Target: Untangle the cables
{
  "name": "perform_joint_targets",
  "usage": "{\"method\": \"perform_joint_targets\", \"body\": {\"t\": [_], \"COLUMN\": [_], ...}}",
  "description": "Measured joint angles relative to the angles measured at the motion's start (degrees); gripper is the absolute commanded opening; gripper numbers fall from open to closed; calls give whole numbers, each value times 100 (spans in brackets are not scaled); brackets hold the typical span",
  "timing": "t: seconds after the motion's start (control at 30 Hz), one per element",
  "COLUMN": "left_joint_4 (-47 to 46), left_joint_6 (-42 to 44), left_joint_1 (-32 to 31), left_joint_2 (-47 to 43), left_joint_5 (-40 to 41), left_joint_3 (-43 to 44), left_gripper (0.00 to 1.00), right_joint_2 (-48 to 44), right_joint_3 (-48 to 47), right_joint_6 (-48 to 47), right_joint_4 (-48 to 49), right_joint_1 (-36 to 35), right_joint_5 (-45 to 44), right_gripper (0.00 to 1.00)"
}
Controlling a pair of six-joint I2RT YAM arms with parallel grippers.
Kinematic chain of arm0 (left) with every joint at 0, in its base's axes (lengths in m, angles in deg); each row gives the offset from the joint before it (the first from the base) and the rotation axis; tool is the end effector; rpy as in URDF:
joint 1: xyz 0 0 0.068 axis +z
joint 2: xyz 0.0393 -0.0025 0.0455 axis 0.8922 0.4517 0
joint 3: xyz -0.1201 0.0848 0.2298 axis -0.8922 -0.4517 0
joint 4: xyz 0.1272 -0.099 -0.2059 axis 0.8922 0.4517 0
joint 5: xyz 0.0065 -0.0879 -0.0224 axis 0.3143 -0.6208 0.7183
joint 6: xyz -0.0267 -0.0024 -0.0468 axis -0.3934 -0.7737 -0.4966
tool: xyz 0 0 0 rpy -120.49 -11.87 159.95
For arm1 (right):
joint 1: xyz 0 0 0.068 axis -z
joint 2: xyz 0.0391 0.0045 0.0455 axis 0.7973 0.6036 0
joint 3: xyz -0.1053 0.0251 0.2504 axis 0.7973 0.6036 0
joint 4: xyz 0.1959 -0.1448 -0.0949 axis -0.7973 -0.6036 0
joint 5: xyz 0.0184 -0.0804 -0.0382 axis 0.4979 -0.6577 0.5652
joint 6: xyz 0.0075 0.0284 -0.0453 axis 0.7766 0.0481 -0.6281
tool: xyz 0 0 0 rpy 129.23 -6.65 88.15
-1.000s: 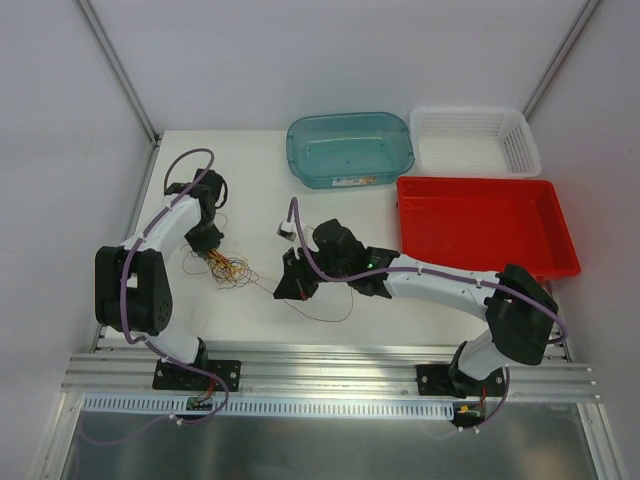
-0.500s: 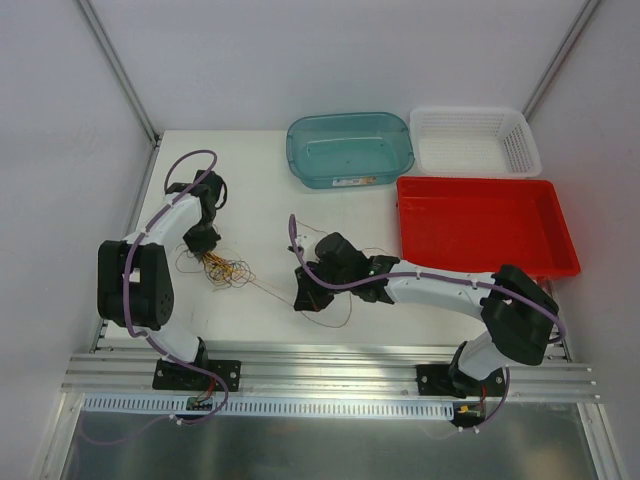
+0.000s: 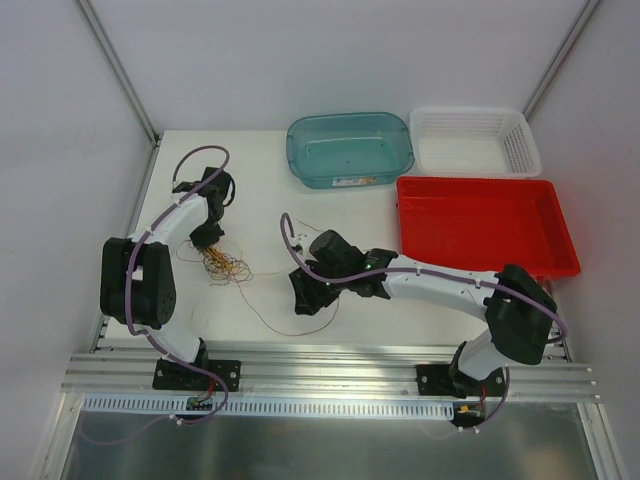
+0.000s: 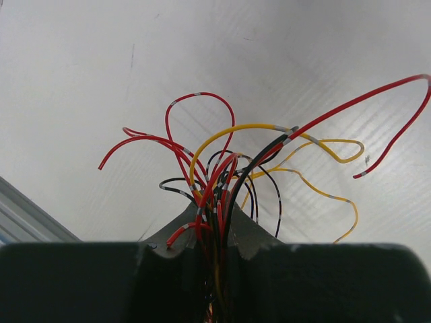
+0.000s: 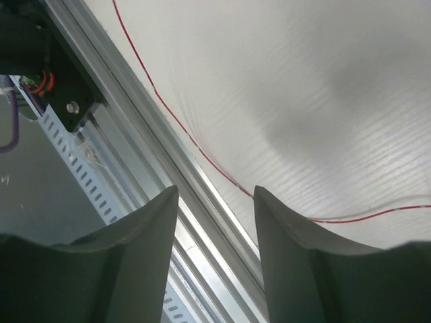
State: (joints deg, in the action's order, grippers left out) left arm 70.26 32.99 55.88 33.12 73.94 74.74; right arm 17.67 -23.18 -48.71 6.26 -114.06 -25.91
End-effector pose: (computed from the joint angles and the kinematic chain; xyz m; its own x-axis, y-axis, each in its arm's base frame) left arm 0.3133 -0.0223 0.2196 -0.7402 -0.4284 -0.5183 -0.5921 0.7805 0.2006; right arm 0.1543 0.2990 0.2302 -0.4364 -0.5683 -0.6976 -0.8921 0.3744 0.2530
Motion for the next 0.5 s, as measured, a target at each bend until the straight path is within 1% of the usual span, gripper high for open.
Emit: {"method": "perform_joint_targets", "body": {"t": [0.07, 0.23, 0.3, 0.4, 0.5], "left_joint_4": [-22, -42, -44, -44, -46], "left_joint_6": [9, 15, 17, 17, 17], "left_joint_1": [-63, -57, -57, -57, -57], "left_joint_2": [11, 11, 11, 11, 11], "left_joint_5": [-17, -70, -76, -101, -157], "left_joint_3": [15, 44, 46, 48, 61], "left_gripper": [1, 1, 1, 1, 1], "right_joint_2": [0, 2, 68, 376, 896], "right_joint_3": [-219, -525, -595, -785, -986], "right_joint_6": [-57, -146, -138, -98, -42], "right_joint_4": [-7, 234, 420, 741, 1169], "right_joint_1": [-76, -389, -485, -538, -542], "right_joint_5": [-125, -297, -291, -258, -157], "right_gripper": [58, 60, 64, 66, 67]}}
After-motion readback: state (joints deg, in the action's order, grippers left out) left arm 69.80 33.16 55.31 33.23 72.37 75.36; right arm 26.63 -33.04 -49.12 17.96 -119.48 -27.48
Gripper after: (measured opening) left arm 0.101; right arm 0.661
